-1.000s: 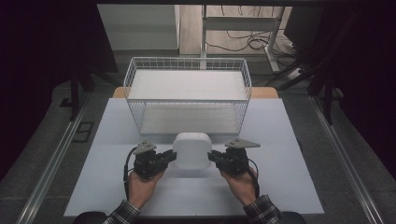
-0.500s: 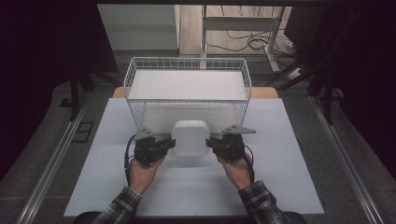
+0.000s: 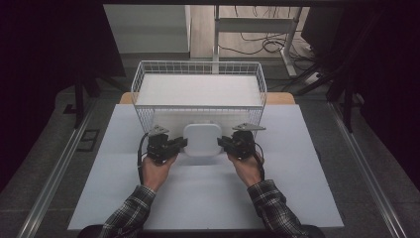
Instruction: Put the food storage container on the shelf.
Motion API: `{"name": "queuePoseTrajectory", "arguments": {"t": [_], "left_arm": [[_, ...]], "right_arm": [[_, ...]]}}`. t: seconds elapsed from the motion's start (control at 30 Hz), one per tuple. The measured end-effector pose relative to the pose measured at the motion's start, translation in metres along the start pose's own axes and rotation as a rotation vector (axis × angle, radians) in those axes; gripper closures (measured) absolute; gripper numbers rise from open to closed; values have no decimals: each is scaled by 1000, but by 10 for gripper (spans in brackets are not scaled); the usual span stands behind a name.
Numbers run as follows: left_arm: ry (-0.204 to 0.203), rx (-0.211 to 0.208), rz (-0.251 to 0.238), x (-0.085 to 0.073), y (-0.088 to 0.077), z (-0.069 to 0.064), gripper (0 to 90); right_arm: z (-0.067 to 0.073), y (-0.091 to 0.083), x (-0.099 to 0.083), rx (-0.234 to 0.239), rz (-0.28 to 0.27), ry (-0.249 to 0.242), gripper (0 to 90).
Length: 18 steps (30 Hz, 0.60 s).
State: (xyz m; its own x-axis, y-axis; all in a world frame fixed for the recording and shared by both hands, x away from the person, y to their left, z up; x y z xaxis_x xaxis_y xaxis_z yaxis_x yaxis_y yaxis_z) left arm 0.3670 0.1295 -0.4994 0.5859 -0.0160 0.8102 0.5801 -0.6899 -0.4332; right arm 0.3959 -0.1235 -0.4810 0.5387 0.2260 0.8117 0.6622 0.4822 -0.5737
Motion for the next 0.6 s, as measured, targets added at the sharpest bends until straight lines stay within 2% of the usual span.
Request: {"name": "queuePoseTrajectory", "arguments": {"t": [0.33, 0.4, 0.47, 0.6], "left_arm": [[-19, 21, 19, -1, 10, 10, 766], [-24, 21, 18, 0, 11, 13, 762], [-21, 17, 10, 1, 12, 14, 757], [20, 34, 7, 3, 14, 15, 728]], "right_arm": [[-5, 15, -1, -7, 26, 8, 756], [-5, 17, 0, 5, 21, 19, 757], [-4, 18, 2, -2, 18, 9, 747], [-4, 21, 4, -13, -4, -20, 716]]}}
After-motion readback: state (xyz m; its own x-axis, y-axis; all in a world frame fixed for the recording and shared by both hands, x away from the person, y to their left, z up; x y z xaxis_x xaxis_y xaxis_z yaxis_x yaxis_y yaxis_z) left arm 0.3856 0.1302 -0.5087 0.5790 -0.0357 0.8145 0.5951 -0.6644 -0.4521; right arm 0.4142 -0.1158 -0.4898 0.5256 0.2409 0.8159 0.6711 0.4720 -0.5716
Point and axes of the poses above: each handheld gripper's, and its own axes: y roughly forward along the jaws, x roughly out of its top, z roughly to its left, the point moved 2 cm from there along y, roughly forward along the jaws, and after that the axes turned 8 degrees about -x, right-handed, at the moved point
